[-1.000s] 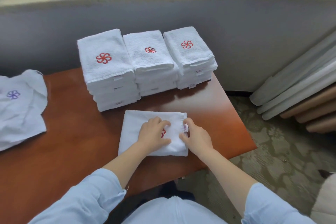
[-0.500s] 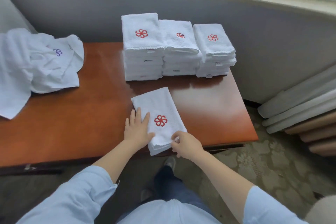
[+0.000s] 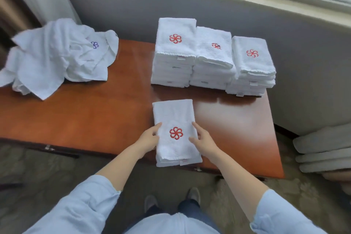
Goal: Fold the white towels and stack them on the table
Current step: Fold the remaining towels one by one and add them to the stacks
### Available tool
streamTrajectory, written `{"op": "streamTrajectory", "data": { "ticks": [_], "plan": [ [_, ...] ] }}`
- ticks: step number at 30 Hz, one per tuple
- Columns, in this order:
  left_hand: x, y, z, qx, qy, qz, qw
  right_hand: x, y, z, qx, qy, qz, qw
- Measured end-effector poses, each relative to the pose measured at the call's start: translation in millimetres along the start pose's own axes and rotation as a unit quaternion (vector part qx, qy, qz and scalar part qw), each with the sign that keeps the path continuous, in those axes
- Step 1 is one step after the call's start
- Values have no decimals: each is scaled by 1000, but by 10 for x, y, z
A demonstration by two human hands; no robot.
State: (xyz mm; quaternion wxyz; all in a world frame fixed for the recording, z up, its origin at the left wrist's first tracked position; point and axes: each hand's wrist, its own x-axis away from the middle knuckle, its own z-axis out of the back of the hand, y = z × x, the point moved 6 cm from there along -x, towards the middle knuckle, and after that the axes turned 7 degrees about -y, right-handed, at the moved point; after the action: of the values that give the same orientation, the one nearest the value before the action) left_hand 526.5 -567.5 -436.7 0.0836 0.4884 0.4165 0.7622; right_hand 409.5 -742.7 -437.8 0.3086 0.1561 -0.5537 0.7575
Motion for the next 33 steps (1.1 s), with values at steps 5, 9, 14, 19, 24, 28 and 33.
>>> {"op": "streamTrajectory", "data": {
  "ticks": [5, 9, 14, 19, 24, 28, 33],
  "plan": [
    [-32, -49, -36, 75, 7, 23, 997, -93, 33, 86, -56, -104, -8, 993],
    [-9, -135, -119, 102, -7, 45, 994, -76, 93, 136, -88, -180, -28, 979],
    [80, -244, -249, 59, -15, 55, 997, -15, 146, 214, -83, -214, -24, 973],
    [177, -90, -435, 33, 4, 24, 999, 78, 89, 392, -71, -205, 6, 976],
    [225, 307, -573, 12, 6, -37, 999, 167, -44, 686, -80, -183, 59, 978],
    [259, 738, -646, -6, 11, -96, 995, 260, -169, 998, -107, -139, 105, 979],
    [284, 1315, -680, -64, 0, -168, 984, 434, -360, 1424, -146, -69, 163, 973]
  ]
}}
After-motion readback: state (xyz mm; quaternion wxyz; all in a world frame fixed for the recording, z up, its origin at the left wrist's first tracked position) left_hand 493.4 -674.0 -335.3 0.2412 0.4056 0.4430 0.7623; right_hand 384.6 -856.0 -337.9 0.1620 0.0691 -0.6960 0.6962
